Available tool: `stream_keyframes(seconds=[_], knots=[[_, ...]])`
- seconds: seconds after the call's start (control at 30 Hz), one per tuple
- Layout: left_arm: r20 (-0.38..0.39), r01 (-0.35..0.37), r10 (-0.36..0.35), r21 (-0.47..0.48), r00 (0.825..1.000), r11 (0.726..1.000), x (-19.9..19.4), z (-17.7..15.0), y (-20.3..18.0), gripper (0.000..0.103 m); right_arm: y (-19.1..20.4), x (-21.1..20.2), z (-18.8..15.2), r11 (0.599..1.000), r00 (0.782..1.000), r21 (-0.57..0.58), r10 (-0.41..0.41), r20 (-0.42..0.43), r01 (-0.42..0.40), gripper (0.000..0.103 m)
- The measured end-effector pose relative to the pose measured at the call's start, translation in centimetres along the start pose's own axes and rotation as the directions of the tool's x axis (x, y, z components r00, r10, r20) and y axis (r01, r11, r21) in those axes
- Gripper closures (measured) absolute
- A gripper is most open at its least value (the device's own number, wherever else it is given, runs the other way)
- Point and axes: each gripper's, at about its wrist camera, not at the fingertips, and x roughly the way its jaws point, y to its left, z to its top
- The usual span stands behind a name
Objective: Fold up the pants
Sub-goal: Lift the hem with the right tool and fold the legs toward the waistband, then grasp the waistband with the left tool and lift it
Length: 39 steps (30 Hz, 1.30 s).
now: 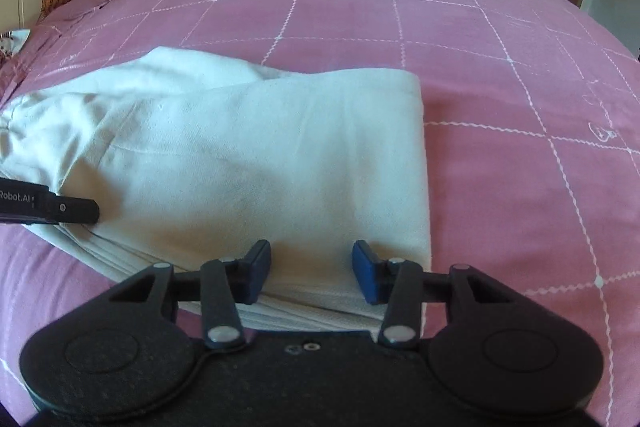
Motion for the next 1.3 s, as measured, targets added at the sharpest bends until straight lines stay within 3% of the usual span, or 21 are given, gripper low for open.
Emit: stream_keyframes(seconds=[0.07,0.13,0.2,0.23,0.3,0.37,0.5,0.67,0.73,0.9,1.03,1.17,1.3], knots=[[-0.001,-0.053,0.053,0.013,0.999,0.998,0.3,0.0,0.4,0.032,0.1,-1.2,0.5,0.999,0.998,0.038,0.022,0.060,-0.025,0.056],[-0.056,-0.075,0.076,0.017,0.995,0.997,1.6,0.0,1.0,0.032,0.8,-0.9,0.6,1.000,0.997,0.016,0.009,0.071,-0.010,0.055],[-0.027,-0.087,0.088,0.025,0.996,0.996,0.5,0.2,1.1,0.032,1.9,1.2,-0.1,0.999,1.000,-0.054,0.002,-0.026,-0.003,0.054],[-0.009,-0.087,0.087,0.025,0.996,0.996,-0.4,0.1,1.2,0.032,2.5,1.3,-0.4,0.996,1.000,-0.091,-0.019,-0.012,0.018,0.054],[0.016,-0.094,0.094,0.028,0.995,0.995,-2.0,0.4,1.8,0.032,2.4,0.6,-0.2,0.999,1.000,-0.047,-0.002,-0.006,0.002,0.053],[0.040,-0.134,0.132,0.043,0.990,0.990,-3.1,0.4,2.8,0.032,1.9,-0.2,0.1,0.997,0.998,0.027,0.066,0.017,-0.067,0.055],[0.053,-0.213,0.211,0.039,0.976,0.976,-4.2,0.3,6.2,0.032,3.0,-0.9,0.2,0.995,0.994,0.028,0.099,0.040,-0.100,0.052],[0.025,-0.186,0.196,-0.210,0.980,0.960,-5.6,0.1,14.0,0.032,5.2,-0.5,0.2,0.992,0.992,-0.003,0.127,0.027,-0.126,0.051],[0.013,-0.188,0.201,-0.299,0.979,0.935,-5.6,0.0,16.9,0.032,5.8,-0.3,0.2,0.992,0.991,-0.009,0.129,0.023,-0.129,0.051],[0.029,-0.109,0.140,-0.482,0.990,0.870,-5.4,-0.2,22.5,0.032,6.6,0.3,0.3,0.992,0.992,-0.006,0.123,0.014,-0.123,0.050],[0.007,-0.083,0.102,-0.538,0.995,0.839,-3.6,-0.1,24.0,0.032,7.0,1.0,0.2,0.993,0.993,-0.009,0.115,0.001,-0.115,0.048],[0.036,-0.020,0.051,-0.596,0.998,0.803,-2.5,-0.2,24.9,0.028,7.4,1.2,0.2,0.994,0.994,-0.029,0.108,-0.004,-0.108,0.044],[0.084,0.027,0.030,-0.602,0.996,0.798,-1.1,0.8,25.1,0.026,7.8,1.5,0.2,0.994,0.995,-0.042,0.101,-0.007,-0.101,0.041]])
